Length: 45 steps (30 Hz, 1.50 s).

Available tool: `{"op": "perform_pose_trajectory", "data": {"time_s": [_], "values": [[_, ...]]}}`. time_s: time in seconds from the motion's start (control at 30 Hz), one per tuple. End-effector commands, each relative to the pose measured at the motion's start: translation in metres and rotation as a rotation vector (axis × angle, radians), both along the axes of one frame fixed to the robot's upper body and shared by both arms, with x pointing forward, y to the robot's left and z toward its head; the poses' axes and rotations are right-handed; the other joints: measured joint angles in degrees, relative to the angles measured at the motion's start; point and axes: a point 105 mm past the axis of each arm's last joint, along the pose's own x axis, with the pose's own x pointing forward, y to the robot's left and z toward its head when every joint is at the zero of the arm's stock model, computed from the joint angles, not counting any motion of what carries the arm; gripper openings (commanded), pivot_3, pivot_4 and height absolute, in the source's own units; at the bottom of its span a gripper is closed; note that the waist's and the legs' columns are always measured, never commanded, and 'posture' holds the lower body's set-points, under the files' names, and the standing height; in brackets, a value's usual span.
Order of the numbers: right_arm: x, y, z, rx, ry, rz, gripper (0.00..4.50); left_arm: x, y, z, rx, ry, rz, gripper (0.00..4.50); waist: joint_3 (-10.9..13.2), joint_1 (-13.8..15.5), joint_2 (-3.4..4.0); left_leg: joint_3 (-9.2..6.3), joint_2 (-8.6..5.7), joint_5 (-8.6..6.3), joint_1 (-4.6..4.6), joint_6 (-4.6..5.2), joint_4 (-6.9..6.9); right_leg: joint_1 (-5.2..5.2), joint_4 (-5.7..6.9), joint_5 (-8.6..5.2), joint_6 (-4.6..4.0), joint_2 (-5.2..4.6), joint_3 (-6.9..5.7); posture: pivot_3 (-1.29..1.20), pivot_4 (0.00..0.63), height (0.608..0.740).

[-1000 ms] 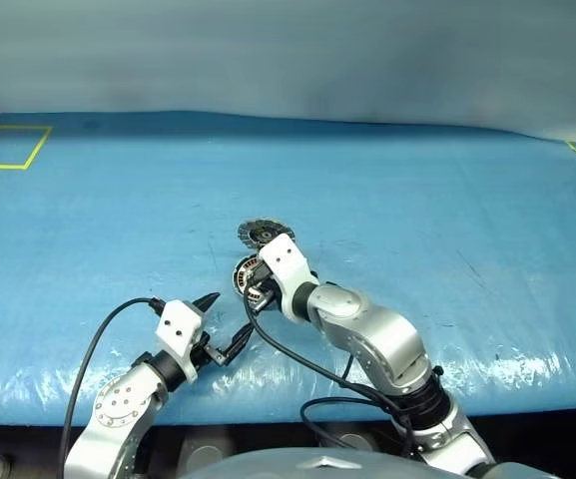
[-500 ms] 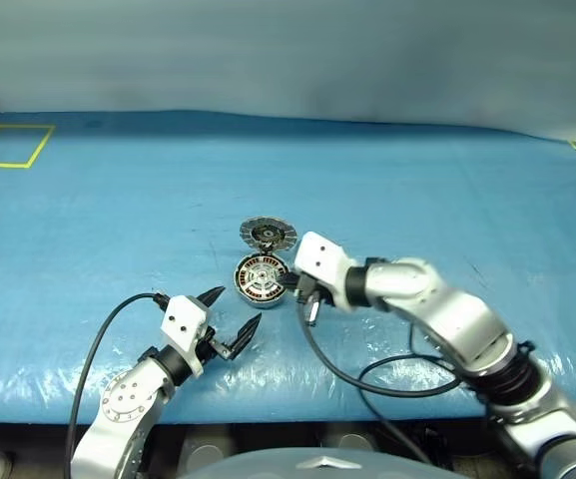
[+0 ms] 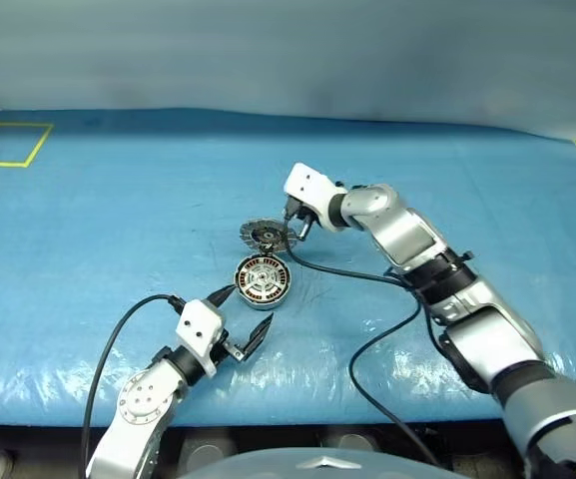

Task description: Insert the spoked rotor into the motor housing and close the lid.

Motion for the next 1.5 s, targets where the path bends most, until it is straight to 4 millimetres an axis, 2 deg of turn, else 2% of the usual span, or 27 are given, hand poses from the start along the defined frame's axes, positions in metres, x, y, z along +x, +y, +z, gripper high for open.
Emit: {"op": "perform_pose_trajectory", "data": {"time_s": [0.03, 0.2, 0.3, 0.5, 0.73, 0.83, 0.97, 1.07, 1.13, 1.23, 1.47, 1.5], "values": [[-0.004, 0.009, 0.024, 0.140, 0.076, 0.086, 0.03, -0.003, -0.001, 0.003, -0.006, -0.029, 0.011, 4.50, 0.0, 0.1, 0.02, 0.00, 0.00, 0.00, 0.00, 0.00, 0.01, 0.00, 0.02, 0.00, 0.00, 0.00, 0.00, 0.00, 0.150, 0.740], [-0.033, 0.020, 0.019, 0.227, 0.255, 0.226, 0.03, -0.008, 0.000, 0.002, -0.012, -0.020, 0.031, 4.50, 0.0, 0.1, 0.06, -0.04, 0.00, 0.00, 0.03, 0.00, 0.04, 0.03, 0.05, -0.01, -0.01, 0.01, -0.03, 0.00, 0.150, 0.740], [-0.052, 0.022, 0.011, 0.264, 0.343, 0.253, 0.03, -0.009, 0.002, 0.001, -0.014, -0.017, 0.042, 4.50, 0.0, 0.1, 0.09, -0.05, 0.01, 0.00, 0.03, 0.00, 0.03, 0.01, 0.09, -0.02, -0.02, 0.02, -0.04, 0.00, 0.150, 0.740], [-0.078, 0.021, -0.021, 0.301, 0.445, 0.178, 0.03, -0.011, 0.002, 0.000, -0.015, -0.008, 0.032, 4.50, 0.0, 0.0, 0.09, -0.05, 0.00, 0.00, 0.03, -0.01, 0.06, 0.00, 0.12, -0.15, 0.20, 0.03, -0.03, 0.00, 0.150, 0.740], [-0.101, 0.023, -0.049, 0.363, 0.519, 0.063, 0.03, -0.010, 0.004, -0.002, -0.005, -0.004, 0.005, 4.50, 0.0, 0.0, 0.09, -0.05, 0.01, 0.02, 0.09, -0.04, 0.15, 0.05, 0.18, -0.23, 0.22, 0.03, -0.02, 0.00, 0.150, 0.740], [-0.115, 0.026, -0.036, 0.409, 0.432, 0.099, 0.03, -0.009, 0.003, -0.001, -0.001, -0.006, -0.011, 4.50, 0.0, 0.0, 0.09, -0.04, 0.01, 0.03, 0.10, -0.05, 0.18, 0.06, 0.18, -0.24, 0.21, 0.03, -0.01, 0.00, 0.150, 0.740], [-0.129, 0.023, 0.008, 0.414, 0.145, 0.115, 0.03, -0.006, 0.004, 0.000, -0.005, -0.007, -0.014, 4.50, 0.0, -0.1, 0.11, -0.03, 0.00, 0.03, 0.07, -0.05, 0.20, 0.04, 0.17, -0.24, 0.22, 0.03, 0.01, 0.00, 0.150, 0.740], [-0.130, 0.016, 0.019, 0.354, 0.033, 0.081, 0.55, -0.006, 0.002, 0.001, -0.011, -0.004, -0.021, 4.50, 0.0, 0.1, 0.09, -0.04, 0.01, 0.05, 0.06, -0.08, 0.17, 0.00, 0.20, -0.26, 0.19, 0.04, 0.00, 0.00, 0.150, 0.740], [-0.123, 0.009, 0.013, 0.259, -0.039, 0.046, 1.15, -0.006, 0.000, 0.001, -0.017, -0.002, -0.030, 4.50, 0.0, 0.2, 0.08, -0.04, 0.01, 0.05, 0.06, -0.08, 0.18, 0.02, 0.18, -0.30, 0.12, 0.03, 0.00, 0.00, 0.150, 0.740], [-0.113, 0.003, 0.003, 0.195, -0.059, 0.009, 2.14, -0.005, -0.002, 0.002, -0.021, -0.003, -0.031, 4.50, 0.0, 0.3, 0.07, -0.03, 0.00, 0.06, 0.06, -0.08, 0.23, 0.04, 0.16, -0.33, 0.05, 0.02, 0.01, 0.00, 0.150, 0.740], [-0.097, 0.002, -0.018, 0.168, -0.063, -0.071, 4.40, -0.006, -0.001, 0.001, -0.027, 0.000, -0.008, 4.50, 0.0, 0.3, 0.07, -0.03, 0.01, 0.05, 0.07, -0.07, 0.19, 0.04, 0.17, -0.32, 0.06, 0.03, 0.01, 0.00, 0.150, 0.740], [-0.096, 0.002, -0.020, 0.172, -0.067, -0.084, 4.46, -0.006, -0.001, 0.001, -0.027, 0.001, -0.004, 4.50, 0.0, 0.3, 0.07, -0.04, 0.01, 0.05, 0.06, -0.07, 0.18, 0.04, 0.16, -0.30, 0.10, 0.03, 0.01, 0.00, 0.150, 0.740]]}}
